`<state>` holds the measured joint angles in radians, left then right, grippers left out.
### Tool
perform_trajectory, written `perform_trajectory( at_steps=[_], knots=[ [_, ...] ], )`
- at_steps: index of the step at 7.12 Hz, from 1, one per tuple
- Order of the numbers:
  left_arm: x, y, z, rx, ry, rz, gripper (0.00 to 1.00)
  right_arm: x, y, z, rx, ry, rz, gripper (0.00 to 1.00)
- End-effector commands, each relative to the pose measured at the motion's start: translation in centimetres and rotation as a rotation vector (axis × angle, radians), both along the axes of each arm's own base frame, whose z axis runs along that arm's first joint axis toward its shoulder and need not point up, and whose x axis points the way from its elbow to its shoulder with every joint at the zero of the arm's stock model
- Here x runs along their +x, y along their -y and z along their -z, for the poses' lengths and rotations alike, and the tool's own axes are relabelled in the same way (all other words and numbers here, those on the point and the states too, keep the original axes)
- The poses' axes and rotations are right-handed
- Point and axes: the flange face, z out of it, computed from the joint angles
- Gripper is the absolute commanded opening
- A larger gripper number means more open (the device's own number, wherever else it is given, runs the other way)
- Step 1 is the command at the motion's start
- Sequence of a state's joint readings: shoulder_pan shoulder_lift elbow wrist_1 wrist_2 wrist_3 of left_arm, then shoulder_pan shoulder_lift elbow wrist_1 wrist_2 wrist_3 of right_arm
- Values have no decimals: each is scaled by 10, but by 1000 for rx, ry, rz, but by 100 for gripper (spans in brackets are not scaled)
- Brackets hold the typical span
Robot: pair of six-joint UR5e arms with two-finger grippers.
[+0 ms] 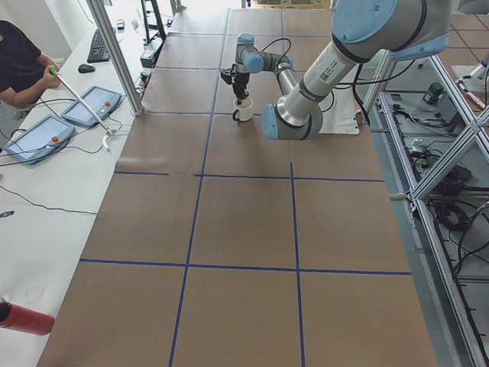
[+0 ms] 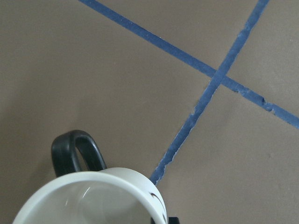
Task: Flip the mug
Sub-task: 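Rotate the left wrist to turn the mug opening upward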
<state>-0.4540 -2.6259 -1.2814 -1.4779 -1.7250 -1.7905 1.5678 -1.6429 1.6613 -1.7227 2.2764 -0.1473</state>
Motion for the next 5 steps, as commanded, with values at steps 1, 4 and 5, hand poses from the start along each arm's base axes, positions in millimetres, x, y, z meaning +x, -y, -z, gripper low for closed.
perform_trajectory(
  at_steps=[1,4,5],
  knots=[
    [1,-2,2,2,-3,-3,0,0,0,0,0,0,0,100],
    [1,-3,9,9,-10,-4,0,0,0,0,0,0,0,100],
    [2,-4,7,8,-7,-5,0,0,0,0,0,0,0,100]
  ],
)
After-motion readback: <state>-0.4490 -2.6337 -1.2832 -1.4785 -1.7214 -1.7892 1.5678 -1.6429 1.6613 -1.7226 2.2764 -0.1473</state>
